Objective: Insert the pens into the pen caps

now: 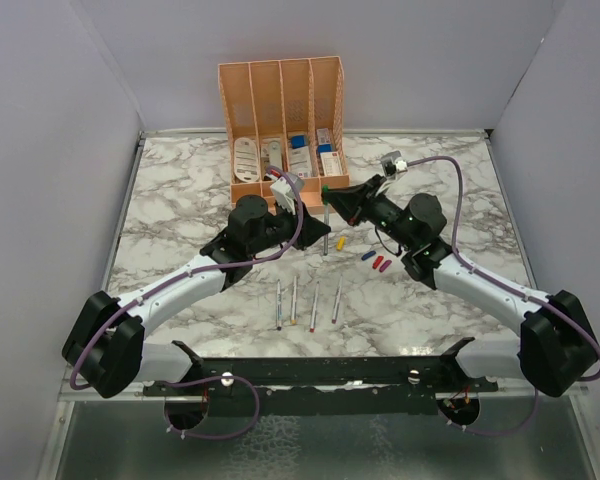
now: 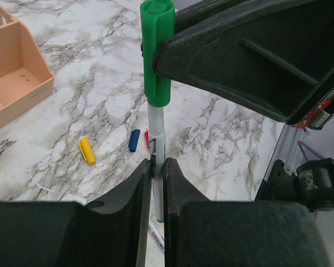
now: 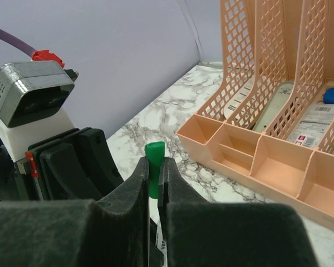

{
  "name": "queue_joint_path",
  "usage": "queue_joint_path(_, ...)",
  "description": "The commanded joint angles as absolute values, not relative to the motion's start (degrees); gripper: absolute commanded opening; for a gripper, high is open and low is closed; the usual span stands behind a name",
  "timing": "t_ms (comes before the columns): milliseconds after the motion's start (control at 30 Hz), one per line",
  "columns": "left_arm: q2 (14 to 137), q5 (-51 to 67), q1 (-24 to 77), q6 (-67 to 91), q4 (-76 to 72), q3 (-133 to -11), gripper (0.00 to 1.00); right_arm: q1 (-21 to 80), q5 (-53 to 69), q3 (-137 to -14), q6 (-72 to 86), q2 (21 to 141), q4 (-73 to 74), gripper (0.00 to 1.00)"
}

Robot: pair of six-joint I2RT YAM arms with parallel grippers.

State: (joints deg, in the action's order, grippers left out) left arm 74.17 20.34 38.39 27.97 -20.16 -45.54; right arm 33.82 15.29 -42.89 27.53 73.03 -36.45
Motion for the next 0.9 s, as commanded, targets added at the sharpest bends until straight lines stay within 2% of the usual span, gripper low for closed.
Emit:
queue_joint_path(0, 72.91, 20.82, 38.75, 27.65, -22.35, -46.12, 0.00, 34.27, 13.72, -43.99, 24.07, 73.99, -36.61, 0.01)
queue_joint_path(500, 72.94, 21.57, 38.75, 29.52, -21.64, -45.37, 0.00, 34.27, 14.33, -42.83, 13.08, 70.36, -43.84, 0.01)
queue_joint_path(867, 73.13, 22.06, 38.76, 29.28, -21.66, -46.55, 0.00, 34.28, 14.63, -41.46, 14.91, 70.62, -44.82, 0.01)
